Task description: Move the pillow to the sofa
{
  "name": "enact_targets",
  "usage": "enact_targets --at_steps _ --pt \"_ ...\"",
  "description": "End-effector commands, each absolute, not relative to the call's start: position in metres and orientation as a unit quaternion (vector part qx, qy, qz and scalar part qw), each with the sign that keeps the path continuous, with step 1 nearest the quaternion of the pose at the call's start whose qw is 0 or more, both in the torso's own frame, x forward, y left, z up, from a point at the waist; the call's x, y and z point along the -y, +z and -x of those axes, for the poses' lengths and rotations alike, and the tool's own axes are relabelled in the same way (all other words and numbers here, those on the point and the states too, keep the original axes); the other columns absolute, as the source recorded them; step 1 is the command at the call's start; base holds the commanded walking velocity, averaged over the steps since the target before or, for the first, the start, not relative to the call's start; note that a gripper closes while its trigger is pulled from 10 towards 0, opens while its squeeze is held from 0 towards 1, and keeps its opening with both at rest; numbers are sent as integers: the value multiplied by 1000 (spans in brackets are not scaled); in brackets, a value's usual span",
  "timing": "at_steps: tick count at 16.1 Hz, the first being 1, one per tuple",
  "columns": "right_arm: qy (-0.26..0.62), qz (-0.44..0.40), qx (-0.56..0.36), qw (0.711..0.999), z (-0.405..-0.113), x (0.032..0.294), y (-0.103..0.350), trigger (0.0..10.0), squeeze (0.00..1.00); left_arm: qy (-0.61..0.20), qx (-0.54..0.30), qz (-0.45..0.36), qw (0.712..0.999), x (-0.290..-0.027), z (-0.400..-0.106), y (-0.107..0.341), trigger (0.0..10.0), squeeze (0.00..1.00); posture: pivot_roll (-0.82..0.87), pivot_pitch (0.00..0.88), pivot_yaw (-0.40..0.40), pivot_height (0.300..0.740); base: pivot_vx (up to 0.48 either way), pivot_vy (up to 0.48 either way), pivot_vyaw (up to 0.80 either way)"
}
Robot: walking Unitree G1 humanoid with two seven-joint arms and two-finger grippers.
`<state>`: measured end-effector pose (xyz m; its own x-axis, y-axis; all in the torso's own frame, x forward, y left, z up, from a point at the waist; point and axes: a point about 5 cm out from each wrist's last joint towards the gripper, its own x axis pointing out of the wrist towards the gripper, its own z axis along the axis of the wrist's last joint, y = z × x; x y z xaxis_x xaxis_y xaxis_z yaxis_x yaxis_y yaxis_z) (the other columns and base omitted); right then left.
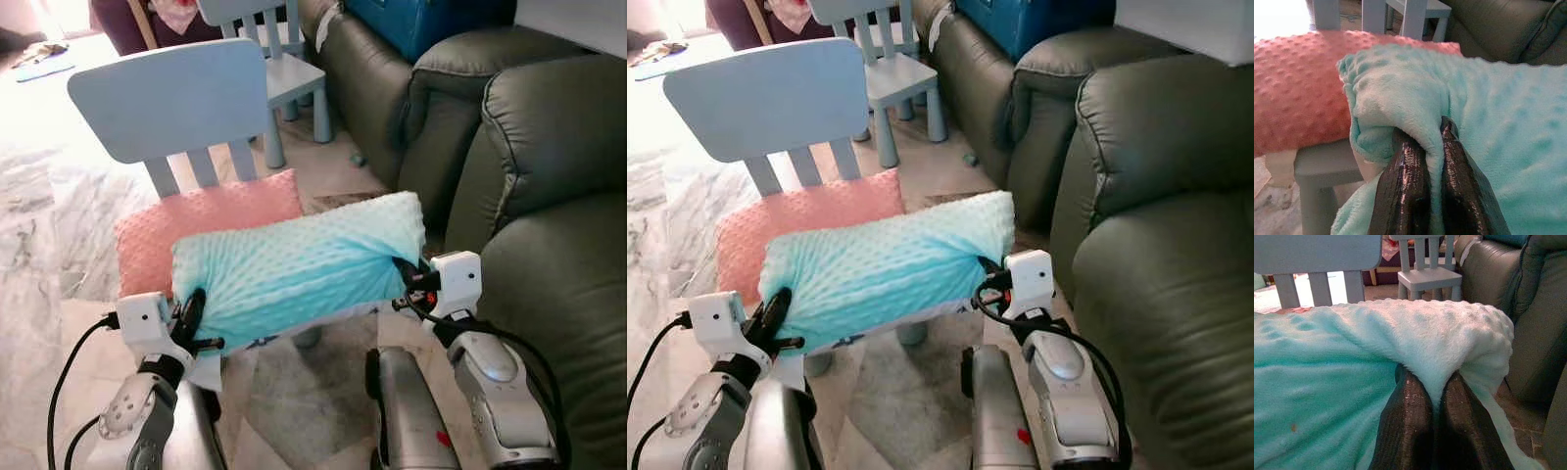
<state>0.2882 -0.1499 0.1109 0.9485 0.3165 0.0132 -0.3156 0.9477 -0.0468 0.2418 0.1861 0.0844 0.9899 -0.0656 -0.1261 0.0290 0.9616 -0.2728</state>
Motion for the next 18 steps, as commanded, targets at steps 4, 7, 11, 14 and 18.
enact_targets --at_steps 4,7,11,14,18 --pt "169 20 33 985 -292 146 120 0 0 -11 -50 128 990 -194 -241 91 10000 0 -159 80 52 454 332 0 0" --pt "169 18 33 985 -292 145 119 0 0 -13 -49 129 990 -194 -241 91 10000 0 -160 77 56 454 319 0 0" --pt "167 18 31 985 -292 145 119 0 0 -12 -53 122 991 -191 -241 91 10000 0 -158 75 56 454 0 0 0" --pt "167 20 34 985 -293 143 121 0 0 -9 -55 116 992 -192 -241 90 10000 0 -157 69 56 454 0 0 0" --pt "164 19 34 986 -295 143 122 0 0 -13 -55 118 991 -189 -243 90 10000 0 -161 66 59 454 0 0 0"
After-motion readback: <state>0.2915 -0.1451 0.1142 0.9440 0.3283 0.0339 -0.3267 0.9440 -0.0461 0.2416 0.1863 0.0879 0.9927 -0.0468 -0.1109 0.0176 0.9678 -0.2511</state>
